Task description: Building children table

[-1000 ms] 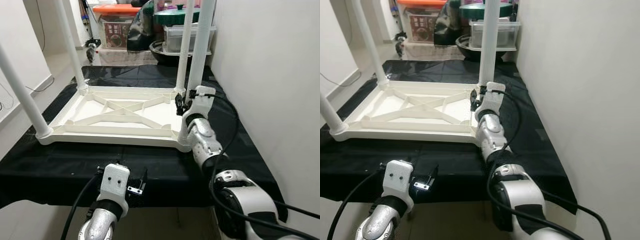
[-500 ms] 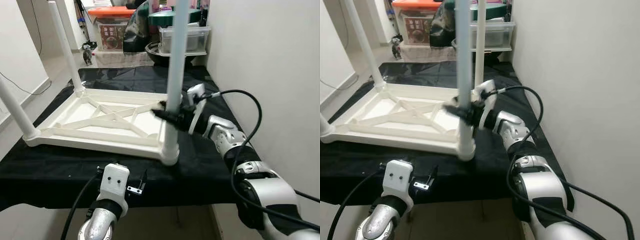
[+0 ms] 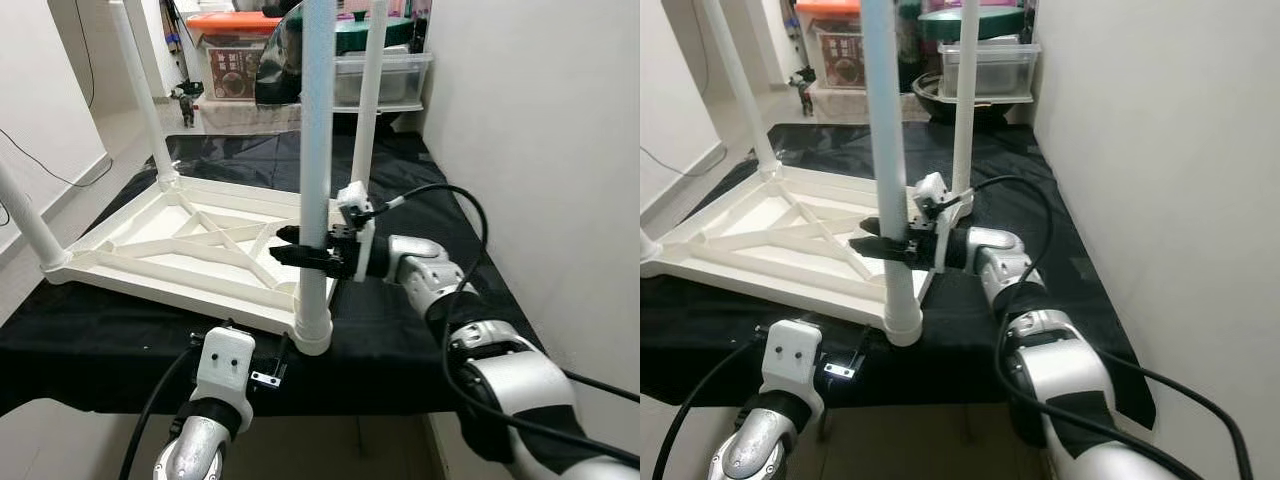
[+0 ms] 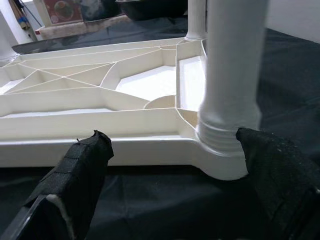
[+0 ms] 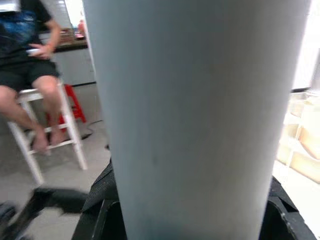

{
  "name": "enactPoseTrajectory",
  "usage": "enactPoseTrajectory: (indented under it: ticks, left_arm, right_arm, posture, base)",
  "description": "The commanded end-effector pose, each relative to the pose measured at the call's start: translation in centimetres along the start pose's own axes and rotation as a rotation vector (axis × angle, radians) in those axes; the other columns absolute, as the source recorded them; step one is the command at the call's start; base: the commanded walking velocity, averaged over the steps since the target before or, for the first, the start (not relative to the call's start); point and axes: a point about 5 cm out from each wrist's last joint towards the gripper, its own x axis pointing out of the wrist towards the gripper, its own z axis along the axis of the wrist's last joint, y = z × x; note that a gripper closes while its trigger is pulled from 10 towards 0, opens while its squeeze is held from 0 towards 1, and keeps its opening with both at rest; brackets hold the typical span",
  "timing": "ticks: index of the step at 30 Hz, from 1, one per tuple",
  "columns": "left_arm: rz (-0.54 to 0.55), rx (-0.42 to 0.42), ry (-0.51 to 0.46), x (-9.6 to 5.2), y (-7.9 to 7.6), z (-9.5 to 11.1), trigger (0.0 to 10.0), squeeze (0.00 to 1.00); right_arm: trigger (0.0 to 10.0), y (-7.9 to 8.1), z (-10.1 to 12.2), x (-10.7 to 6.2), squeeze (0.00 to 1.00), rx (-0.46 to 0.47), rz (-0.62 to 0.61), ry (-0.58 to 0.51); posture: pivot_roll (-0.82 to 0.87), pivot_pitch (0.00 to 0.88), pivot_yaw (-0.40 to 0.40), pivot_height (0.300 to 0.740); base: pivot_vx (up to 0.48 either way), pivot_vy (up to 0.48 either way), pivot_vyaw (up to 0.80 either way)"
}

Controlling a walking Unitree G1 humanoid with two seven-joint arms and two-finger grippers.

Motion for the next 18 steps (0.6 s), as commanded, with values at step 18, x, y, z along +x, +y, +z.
enactPoseTrajectory:
  ticks: [18]
  left_arm:
    - [-0.023,-0.003,0.018,0.2,-0.6,-0.7,10.0,0.00]
  right_arm:
    - [0.0,-4.7,-3.3,-7.7,0.00,0.183,-1.617,-0.089]
  posture:
    - [-0.07,0.000,0.011,0.734]
  base:
    - [0.000,0.000,0.00]
